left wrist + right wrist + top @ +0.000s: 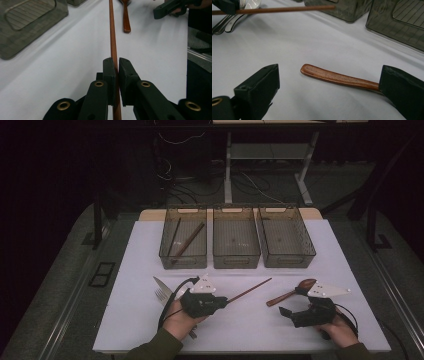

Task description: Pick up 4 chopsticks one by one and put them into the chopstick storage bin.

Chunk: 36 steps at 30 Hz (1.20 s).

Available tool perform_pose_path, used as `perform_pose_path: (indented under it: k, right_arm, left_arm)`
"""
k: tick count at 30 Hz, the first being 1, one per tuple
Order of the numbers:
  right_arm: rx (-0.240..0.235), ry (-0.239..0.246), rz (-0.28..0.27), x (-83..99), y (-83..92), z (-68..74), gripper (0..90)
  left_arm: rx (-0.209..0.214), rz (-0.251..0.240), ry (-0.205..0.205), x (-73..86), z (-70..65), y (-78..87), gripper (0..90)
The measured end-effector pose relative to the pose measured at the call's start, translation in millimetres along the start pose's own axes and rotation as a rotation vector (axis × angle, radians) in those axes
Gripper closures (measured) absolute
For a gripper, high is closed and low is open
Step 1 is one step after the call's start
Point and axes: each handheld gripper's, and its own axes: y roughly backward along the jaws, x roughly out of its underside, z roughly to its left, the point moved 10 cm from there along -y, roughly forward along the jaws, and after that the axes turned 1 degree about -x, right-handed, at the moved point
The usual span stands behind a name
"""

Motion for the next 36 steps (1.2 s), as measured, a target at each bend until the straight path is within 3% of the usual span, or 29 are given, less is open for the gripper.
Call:
perform_pose_path:
  k: [7, 36]
  right_arm:
    - [-0.001, -0.002, 0.001, 0.2, -0.5, -0.3, 2.9]
    - [-0.002, -0.012, 0.003, 0.7, -1.6, -1.4, 2.9]
  left_arm:
    - [-0.01, -0.031, 0.015, -3.9, 8.5, 14.7, 83.5]
    - [-0.121, -0.144, 0.083, -15.4, 67.9, 70.0, 83.5]
